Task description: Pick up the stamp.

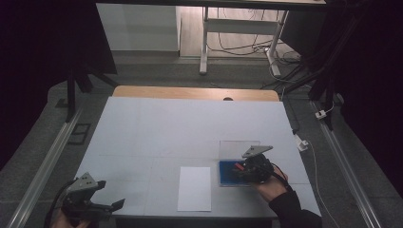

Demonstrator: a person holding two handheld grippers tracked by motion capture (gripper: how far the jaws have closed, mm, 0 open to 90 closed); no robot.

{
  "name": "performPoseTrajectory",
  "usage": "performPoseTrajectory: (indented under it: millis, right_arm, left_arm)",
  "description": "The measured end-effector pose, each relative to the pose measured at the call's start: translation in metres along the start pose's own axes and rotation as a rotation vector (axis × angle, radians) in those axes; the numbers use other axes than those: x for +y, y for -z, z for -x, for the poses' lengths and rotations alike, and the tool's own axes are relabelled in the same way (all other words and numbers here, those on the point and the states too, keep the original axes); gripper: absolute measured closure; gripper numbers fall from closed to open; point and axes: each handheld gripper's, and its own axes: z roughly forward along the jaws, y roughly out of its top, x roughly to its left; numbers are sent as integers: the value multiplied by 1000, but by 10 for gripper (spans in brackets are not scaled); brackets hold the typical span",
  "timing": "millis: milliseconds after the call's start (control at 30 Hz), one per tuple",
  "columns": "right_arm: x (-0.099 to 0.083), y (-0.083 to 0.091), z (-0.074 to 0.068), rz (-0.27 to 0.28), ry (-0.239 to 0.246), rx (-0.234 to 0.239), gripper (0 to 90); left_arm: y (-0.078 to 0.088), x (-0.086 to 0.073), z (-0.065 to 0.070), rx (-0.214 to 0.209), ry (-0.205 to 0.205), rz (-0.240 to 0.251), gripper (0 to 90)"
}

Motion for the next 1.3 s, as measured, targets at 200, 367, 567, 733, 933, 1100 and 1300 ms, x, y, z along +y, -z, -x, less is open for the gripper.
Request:
performPoseTrajectory:
  millis: [200,367,567,733,933,1100,1300]
  right_arm:
    - [2,1,1,14,3,7,706]
    - [3,0,1,-1,13,1,801]
    - [4,2,0,5,21,-3,806]
    - [4,14,1,56,26,-8,805]
    - [2,22,5,83,-2,-4,806]
    - [1,27,7,103,-27,-1,806]
    - [1,26,7,93,-14,-6,806]
  left_arm:
    - [0,0,0,0,0,-2,45]
    - [0,0,0,1,-1,-3,46]
    - [0,0,1,4,-5,-1,47]
    - [0,0,1,5,-5,-1,48]
    - [0,0,1,4,-6,0,48]
    - [0,0,1,4,-4,0,48]
    - [0,0,1,4,-5,-1,49]
